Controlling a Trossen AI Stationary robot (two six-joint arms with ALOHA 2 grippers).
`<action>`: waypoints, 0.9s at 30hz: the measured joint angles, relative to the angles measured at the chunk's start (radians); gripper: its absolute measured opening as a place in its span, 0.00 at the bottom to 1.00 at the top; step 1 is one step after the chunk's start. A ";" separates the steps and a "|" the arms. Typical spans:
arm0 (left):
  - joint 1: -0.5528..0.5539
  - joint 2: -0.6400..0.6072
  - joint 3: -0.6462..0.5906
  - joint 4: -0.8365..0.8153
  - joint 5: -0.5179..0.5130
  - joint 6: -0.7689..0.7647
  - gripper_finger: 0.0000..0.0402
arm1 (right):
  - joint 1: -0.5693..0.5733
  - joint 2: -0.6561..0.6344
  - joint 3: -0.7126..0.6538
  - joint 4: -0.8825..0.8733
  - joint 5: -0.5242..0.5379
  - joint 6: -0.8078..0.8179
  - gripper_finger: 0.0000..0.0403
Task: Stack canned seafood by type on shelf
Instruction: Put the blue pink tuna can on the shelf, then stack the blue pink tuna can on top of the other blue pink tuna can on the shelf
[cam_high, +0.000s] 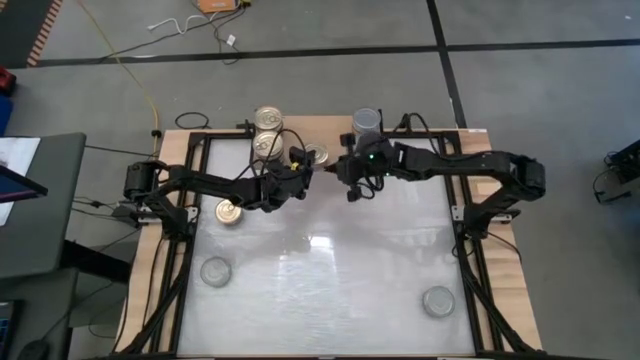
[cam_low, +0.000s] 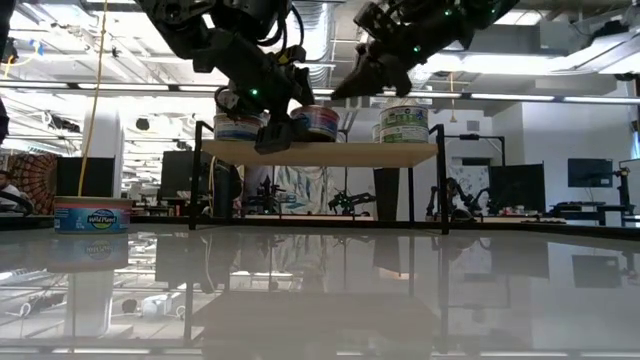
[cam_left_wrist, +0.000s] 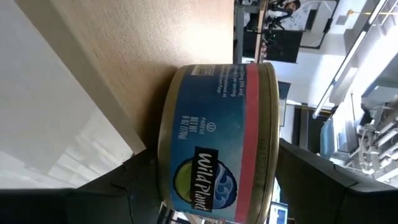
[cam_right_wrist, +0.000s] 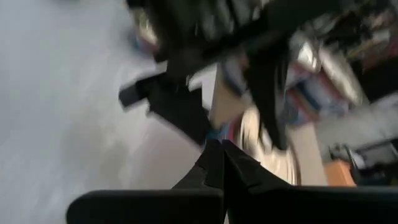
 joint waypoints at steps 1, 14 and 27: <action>0.000 0.000 0.000 0.000 0.000 0.000 0.67 | -0.004 0.012 0.001 0.025 -0.024 -0.002 0.04; 0.001 0.000 0.000 -0.003 0.039 -0.004 0.67 | -0.012 0.093 0.001 0.149 0.105 -0.129 0.04; -0.013 0.002 -0.002 0.046 0.174 -0.014 0.67 | -0.024 0.091 0.102 -0.006 0.214 -0.149 0.04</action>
